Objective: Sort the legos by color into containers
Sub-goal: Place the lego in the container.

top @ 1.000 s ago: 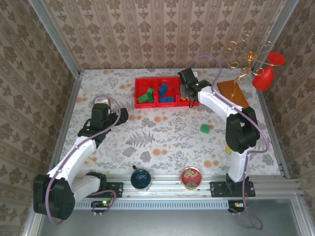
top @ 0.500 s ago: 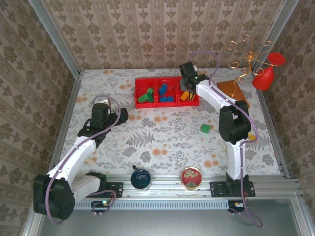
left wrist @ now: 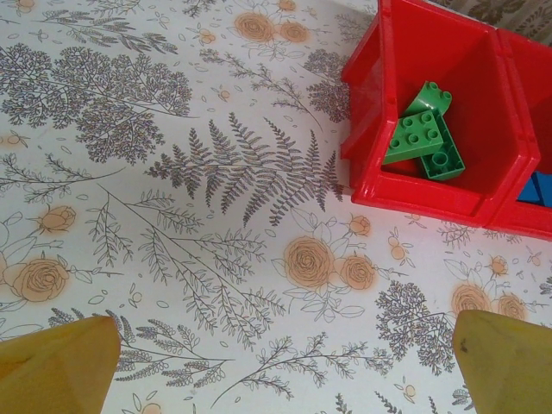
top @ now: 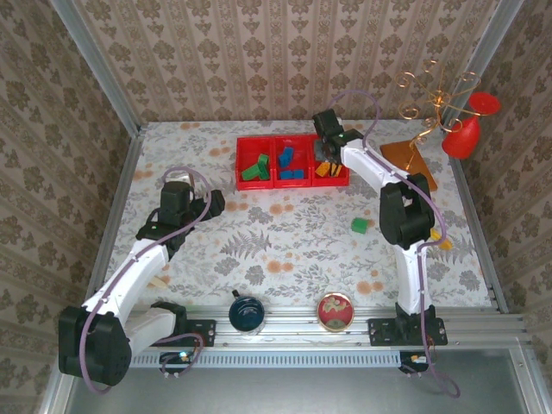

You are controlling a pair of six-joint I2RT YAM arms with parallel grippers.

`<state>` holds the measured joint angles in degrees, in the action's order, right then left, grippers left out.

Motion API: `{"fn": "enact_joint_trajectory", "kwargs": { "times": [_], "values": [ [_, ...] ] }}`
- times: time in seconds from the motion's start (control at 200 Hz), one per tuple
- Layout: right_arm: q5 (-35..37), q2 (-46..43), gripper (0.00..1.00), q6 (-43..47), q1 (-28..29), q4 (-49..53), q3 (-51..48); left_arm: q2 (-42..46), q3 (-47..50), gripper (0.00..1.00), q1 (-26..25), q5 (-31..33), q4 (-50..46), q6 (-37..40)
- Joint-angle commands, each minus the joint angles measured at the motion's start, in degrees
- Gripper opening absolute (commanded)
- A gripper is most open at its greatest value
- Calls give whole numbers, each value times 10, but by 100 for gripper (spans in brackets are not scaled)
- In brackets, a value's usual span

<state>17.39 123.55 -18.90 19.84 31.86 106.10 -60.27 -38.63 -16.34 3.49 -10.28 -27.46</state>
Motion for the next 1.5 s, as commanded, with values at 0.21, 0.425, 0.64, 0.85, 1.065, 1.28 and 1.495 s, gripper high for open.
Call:
{"fn": "enact_joint_trajectory", "kwargs": {
  "times": [0.21, 0.425, 0.64, 0.85, 1.065, 1.28, 1.495],
  "values": [
    [-8, 6, 48, 15, -4, 20, 23, 13, 0, 100, 6, 6, -4, -4],
    [-11, -9, 55, 12, -4, 22, 20, 15, 1, 100, 7, 4, -4, -3],
    [-3, -22, 60, 23, -4, 21, 24, 21, 5, 100, 8, 5, -4, -4],
    [8, -10, 64, 30, -5, 26, 39, 22, 5, 100, 8, 4, -6, -3],
    [3, -24, 65, 28, -6, 35, 43, 26, 0, 100, 9, 6, -10, -1],
    [2, -79, 72, 10, -5, 37, 1, 24, -2, 100, 9, 6, -9, -3],
    [1, -153, 81, -26, -5, 35, -86, 24, -1, 100, 9, 4, -6, -3]
  ]
}}
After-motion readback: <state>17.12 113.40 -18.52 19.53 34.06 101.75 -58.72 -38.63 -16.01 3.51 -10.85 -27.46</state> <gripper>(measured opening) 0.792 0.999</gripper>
